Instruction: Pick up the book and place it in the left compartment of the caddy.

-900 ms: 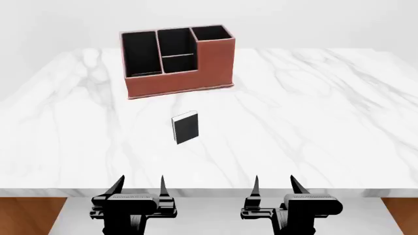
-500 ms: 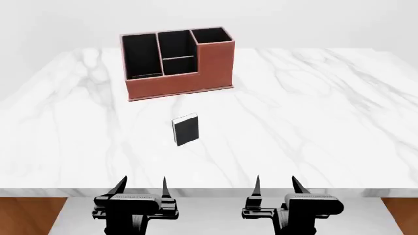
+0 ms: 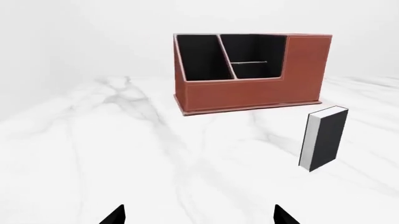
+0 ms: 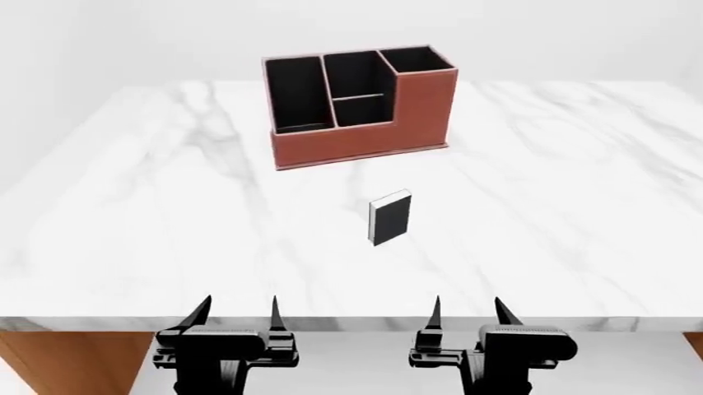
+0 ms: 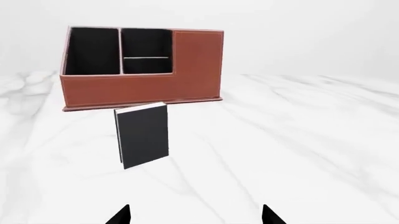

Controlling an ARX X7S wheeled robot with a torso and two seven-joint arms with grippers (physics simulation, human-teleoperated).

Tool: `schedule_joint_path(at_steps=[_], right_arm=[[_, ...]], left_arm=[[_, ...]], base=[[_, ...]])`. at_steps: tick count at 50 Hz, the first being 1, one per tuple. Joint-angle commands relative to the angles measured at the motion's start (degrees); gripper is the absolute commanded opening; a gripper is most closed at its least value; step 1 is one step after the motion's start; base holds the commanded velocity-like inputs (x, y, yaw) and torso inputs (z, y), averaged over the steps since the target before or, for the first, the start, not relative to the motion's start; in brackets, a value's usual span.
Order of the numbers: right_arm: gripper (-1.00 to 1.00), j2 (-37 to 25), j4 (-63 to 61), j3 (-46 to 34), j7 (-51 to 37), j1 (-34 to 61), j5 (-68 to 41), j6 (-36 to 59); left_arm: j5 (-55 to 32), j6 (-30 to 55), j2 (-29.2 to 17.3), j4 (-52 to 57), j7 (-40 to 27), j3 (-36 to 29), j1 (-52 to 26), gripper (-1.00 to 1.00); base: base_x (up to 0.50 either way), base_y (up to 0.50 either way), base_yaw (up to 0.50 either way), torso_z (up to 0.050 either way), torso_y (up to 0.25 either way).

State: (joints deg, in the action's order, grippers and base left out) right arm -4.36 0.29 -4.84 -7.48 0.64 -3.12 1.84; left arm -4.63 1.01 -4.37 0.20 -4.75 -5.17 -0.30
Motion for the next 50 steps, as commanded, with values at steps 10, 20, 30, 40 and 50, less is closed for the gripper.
schedule_joint_path(at_steps=[10, 20, 30, 40, 50], right_arm=[[1.0, -1.4, -0.6, -2.0, -1.8, 0.1, -0.7, 0.5], [1.0, -2.0, -0.7, -2.8, -2.4, -0.1, -1.1, 0.3], [1.0, -3.1, -7.4, -3.6, -3.3, 0.4, -1.9, 7.5], [1.0, -7.1, -45.3, -7.2, -5.6, 19.5, 1.7, 54.6], [1.0, -6.3, -46.8, -5.3, -4.8, 18.2, -0.4, 51.5]], left_arm=[[-1.4, -0.4, -1.3, 0.3, -1.7, -1.4, 0.0, 1.0], [-1.8, -1.0, -1.9, 0.3, -2.4, -2.1, 0.1, 1.0], [-3.1, 4.3, -2.4, 3.2, -4.0, -2.2, -0.3, 1.0], [-3.8, 47.1, -3.7, 44.8, -9.3, -3.4, -17.6, 1.0], [-6.4, 46.8, -0.9, 38.5, -10.1, 0.5, -19.9, 1.0]], base=[[0.0, 0.5, 0.0, 0.0, 0.0], [0.0, 0.5, 0.0, 0.0, 0.0], [0.0, 0.25, 0.0, 0.0, 0.0], [0.0, 0.0, 0.0, 0.0, 0.0], [0.11, 0.0, 0.0, 0.0, 0.0]])
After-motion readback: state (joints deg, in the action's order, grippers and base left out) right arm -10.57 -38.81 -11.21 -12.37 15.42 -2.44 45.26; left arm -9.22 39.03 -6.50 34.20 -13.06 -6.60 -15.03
